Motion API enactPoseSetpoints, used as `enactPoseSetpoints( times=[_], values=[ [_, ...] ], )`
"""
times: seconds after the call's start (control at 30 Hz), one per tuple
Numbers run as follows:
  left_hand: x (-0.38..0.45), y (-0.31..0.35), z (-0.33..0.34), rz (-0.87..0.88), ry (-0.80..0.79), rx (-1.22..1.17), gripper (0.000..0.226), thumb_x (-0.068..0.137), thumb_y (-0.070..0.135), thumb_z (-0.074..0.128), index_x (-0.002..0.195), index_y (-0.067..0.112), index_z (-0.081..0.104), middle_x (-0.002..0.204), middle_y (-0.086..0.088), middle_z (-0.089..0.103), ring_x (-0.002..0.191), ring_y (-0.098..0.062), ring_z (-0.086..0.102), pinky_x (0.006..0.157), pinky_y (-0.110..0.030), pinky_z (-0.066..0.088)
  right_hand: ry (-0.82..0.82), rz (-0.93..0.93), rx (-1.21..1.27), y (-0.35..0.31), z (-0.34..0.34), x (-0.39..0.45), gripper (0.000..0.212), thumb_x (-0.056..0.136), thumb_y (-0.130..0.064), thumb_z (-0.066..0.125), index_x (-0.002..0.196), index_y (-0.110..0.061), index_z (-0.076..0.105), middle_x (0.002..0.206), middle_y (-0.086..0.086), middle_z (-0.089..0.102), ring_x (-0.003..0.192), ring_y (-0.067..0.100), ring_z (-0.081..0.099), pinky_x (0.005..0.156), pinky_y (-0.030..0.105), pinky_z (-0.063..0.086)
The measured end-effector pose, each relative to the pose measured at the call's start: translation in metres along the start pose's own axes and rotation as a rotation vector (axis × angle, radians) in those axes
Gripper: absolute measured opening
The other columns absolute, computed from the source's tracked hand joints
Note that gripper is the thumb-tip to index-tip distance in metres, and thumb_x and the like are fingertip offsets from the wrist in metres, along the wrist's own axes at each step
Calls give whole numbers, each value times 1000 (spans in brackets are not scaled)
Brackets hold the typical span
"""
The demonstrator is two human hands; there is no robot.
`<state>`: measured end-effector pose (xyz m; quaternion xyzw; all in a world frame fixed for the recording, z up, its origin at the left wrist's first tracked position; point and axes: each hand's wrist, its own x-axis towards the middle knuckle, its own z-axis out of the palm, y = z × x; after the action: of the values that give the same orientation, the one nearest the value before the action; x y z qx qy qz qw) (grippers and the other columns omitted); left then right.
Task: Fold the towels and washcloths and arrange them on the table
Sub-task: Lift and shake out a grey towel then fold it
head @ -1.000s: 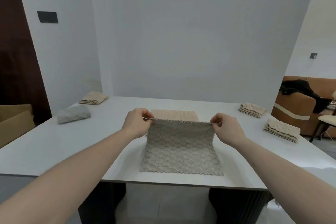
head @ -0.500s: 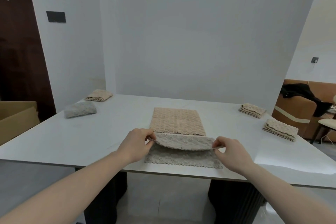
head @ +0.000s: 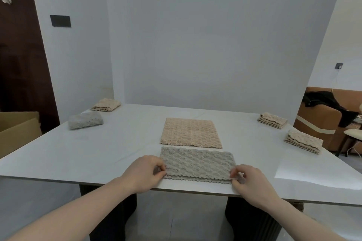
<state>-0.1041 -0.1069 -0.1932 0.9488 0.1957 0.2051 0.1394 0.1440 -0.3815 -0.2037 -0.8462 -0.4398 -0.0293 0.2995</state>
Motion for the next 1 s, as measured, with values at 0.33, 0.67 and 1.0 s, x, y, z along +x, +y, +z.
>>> enactPoseSetpoints(
  times=[0.33,0.67,1.0],
  values=[
    [39,48,2,-2,71,5,34,97,54,45,98,32,72,113,22,65,115,-5,54,97,-28,46,121,148,119,-10,4,41,12,93,-40,59,101,-34,65,112,-15,68,109,9,61,91,33,46],
    [83,91,64,-24,-399,134,80,93,77,21,161,40,5,171,8,-4,157,-19,-9,126,-47,-8,-93,229,-245,-1,37,64,78,97,-64,30,161,-21,20,165,-6,27,153,17,22,127,47,10],
    [99,83,83,-37,-344,176,82,90,80,14,161,41,2,170,12,-3,157,-15,-8,127,-45,-6,-80,242,-246,8,37,83,85,91,-69,29,161,-22,24,166,-7,26,154,17,21,126,51,8]
  ],
)
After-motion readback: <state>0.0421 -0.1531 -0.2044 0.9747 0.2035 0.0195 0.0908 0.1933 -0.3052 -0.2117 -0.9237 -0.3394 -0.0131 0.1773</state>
